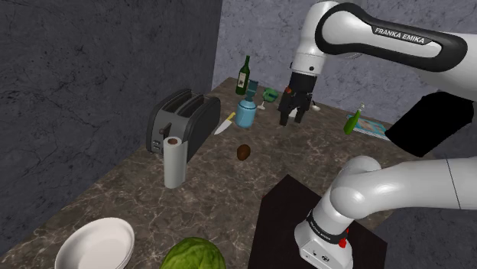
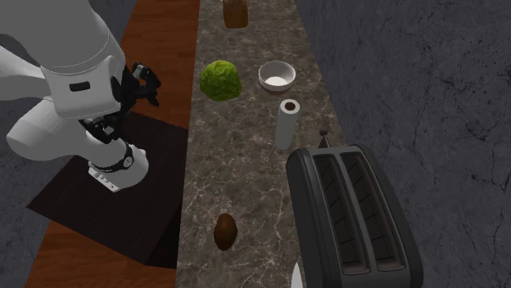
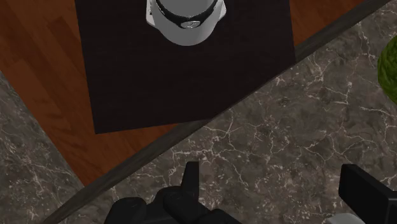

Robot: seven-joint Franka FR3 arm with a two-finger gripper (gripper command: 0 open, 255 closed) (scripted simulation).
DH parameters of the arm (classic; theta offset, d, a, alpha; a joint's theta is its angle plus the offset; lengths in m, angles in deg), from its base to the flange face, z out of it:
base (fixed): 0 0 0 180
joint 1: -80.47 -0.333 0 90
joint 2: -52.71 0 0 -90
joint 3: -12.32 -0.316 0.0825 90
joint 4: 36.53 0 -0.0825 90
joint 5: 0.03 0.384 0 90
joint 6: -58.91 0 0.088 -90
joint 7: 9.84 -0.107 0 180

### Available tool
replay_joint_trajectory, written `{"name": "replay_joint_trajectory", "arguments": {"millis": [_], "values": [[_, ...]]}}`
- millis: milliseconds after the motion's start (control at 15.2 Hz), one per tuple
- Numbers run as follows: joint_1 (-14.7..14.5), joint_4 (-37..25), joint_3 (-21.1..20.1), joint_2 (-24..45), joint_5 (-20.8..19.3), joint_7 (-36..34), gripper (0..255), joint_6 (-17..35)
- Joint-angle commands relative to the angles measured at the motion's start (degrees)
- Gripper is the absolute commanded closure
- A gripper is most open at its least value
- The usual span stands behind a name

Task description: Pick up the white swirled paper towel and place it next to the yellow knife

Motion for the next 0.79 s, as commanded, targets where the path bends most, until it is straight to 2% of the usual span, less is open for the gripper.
{"name": "replay_joint_trajectory", "arguments": {"millis": [0,726], "values": [[0.0,0.0,0.0,0.0,0.0,0.0,0,0.0],[-3.6,-9.2,-8.8,21.3,6.2,-8.7,0,11.0]]}}
